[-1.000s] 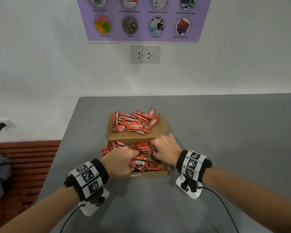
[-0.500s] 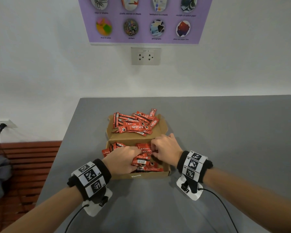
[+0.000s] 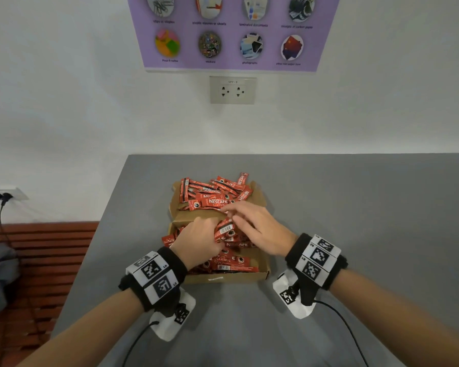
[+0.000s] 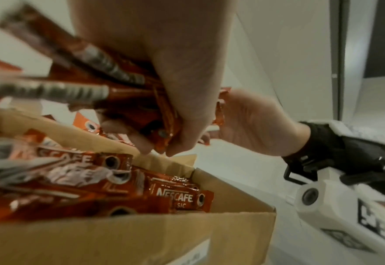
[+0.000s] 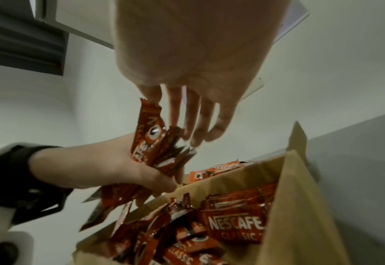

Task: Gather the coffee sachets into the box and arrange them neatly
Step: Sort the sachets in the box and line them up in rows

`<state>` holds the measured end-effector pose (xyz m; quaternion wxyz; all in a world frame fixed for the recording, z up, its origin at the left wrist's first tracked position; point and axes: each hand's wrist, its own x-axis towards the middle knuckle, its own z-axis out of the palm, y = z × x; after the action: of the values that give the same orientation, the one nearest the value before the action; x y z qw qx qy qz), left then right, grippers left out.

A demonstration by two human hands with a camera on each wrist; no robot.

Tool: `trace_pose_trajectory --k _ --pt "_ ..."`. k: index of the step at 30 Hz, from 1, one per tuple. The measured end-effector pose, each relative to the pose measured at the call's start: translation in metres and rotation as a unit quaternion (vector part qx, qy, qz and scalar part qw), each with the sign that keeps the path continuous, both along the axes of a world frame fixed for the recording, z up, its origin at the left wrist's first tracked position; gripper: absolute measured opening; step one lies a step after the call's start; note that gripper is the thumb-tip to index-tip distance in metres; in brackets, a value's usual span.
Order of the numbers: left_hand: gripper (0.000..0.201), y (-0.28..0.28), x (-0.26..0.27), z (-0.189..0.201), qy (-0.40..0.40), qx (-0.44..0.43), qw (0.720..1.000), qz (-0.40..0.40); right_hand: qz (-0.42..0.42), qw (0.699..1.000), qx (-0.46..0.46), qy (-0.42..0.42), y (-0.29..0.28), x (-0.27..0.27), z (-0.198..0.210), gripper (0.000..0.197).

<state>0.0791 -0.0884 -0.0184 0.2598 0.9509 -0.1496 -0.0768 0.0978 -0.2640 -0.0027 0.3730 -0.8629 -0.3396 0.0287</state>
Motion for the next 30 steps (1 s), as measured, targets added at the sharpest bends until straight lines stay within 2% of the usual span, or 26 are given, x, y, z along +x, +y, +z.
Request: trace_pose_trajectory --k 3,5,7,8,10,13,15,17,19,23,25,28,30 --pt "0.028 -0.004 0.001 0.003 -0.014 0.009 1.0 0.001 0.022 0.999 0.022 -0.029 0.002 -0.003 0.004 0.031" --pt "0.019 -0.004 0.002 0.005 -0.009 0.031 0.999 0.006 0.043 0.997 -0.002 -0.067 0.003 -0.002 0.002 0.022" --pt "0.01 -0.004 0.002 0.005 -0.002 0.036 0.999 -0.003 0.059 0.993 -0.01 -0.099 0.001 0.002 0.002 0.022" --pt "0.004 -0.002 0.001 0.005 0.005 0.033 0.999 -0.006 0.054 0.991 -0.009 -0.119 -0.001 0.005 0.003 0.026" --pt "0.012 0.008 0.0 0.002 0.027 0.005 0.999 0.025 -0.005 0.989 0.018 -0.146 -0.01 0.013 0.009 0.025" --pt "0.011 0.026 0.007 0.004 0.014 -0.091 0.989 0.12 -0.117 0.988 0.058 -0.088 -0.028 0.022 0.017 0.013" --pt "0.005 0.027 0.009 0.014 -0.024 -0.169 0.973 0.155 -0.109 0.994 0.007 -0.024 -0.03 0.022 0.014 0.012" --pt "0.008 0.021 0.009 0.026 -0.047 -0.249 0.956 0.151 -0.073 0.996 -0.047 0.016 -0.027 0.021 0.006 0.013" --pt "0.013 0.013 0.007 0.034 -0.034 -0.302 0.944 0.131 -0.051 0.996 -0.053 0.05 -0.023 0.019 0.001 0.02" --pt "0.016 0.006 0.004 0.035 0.016 -0.263 0.963 0.06 -0.039 0.997 -0.022 0.07 -0.017 0.015 0.0 0.027" --pt "0.018 0.006 0.004 0.033 0.026 -0.245 0.968 0.055 -0.035 0.996 -0.017 0.085 -0.016 0.014 0.0 0.024" --pt "0.008 0.01 0.008 0.027 0.047 -0.257 0.961 0.09 -0.054 0.993 0.021 0.103 -0.019 0.014 -0.002 0.001" --pt "0.004 0.014 0.011 0.022 0.075 -0.315 0.935 0.147 -0.105 0.988 0.065 0.09 -0.021 0.014 -0.006 0.024"
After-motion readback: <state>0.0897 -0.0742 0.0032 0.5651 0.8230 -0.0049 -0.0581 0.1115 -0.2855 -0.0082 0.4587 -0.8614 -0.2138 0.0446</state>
